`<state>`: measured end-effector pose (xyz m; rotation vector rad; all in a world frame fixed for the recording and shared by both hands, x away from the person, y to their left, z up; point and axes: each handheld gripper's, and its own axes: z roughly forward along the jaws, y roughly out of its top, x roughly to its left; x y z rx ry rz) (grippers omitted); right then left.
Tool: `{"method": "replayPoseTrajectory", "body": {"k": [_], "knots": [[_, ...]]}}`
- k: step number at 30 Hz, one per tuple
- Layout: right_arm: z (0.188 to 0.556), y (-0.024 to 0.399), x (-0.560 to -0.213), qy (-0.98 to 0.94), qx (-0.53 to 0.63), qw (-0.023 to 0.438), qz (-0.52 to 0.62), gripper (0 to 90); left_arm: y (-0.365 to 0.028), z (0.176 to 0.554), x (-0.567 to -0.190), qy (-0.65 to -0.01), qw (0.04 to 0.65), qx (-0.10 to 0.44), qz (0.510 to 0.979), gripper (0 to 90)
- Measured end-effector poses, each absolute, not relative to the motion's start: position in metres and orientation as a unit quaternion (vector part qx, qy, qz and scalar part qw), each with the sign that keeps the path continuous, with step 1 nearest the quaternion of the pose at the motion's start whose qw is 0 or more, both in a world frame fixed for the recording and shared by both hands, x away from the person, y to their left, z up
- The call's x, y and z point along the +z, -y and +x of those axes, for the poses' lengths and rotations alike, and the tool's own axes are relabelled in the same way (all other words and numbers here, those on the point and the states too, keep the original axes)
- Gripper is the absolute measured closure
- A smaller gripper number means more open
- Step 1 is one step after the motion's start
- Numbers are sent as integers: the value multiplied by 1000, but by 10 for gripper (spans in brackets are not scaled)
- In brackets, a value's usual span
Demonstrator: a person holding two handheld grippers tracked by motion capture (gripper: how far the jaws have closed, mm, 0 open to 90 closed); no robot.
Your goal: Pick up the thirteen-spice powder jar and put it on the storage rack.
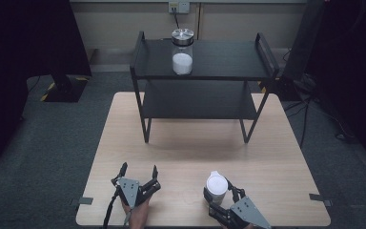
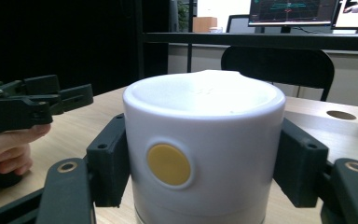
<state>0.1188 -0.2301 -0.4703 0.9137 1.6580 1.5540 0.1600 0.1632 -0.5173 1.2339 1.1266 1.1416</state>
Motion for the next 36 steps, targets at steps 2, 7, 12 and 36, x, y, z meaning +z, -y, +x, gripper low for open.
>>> {"method": "replayPoseTrajectory", "body": {"k": [2, 7, 12, 36], "knots": [[120, 232, -469, -638, 599, 337, 348, 299, -163, 160, -517, -472, 530, 478, 517, 0], [125, 237, -462, -647, 602, 330, 333, 299, -163, 160, -517, -472, 530, 478, 517, 0], [128, 242, -457, -651, 607, 322, 321, 299, -163, 160, -517, -472, 530, 478, 517, 0], [146, 259, -429, -659, 627, 296, 291, 300, -163, 160, -517, -472, 530, 478, 517, 0]]}}
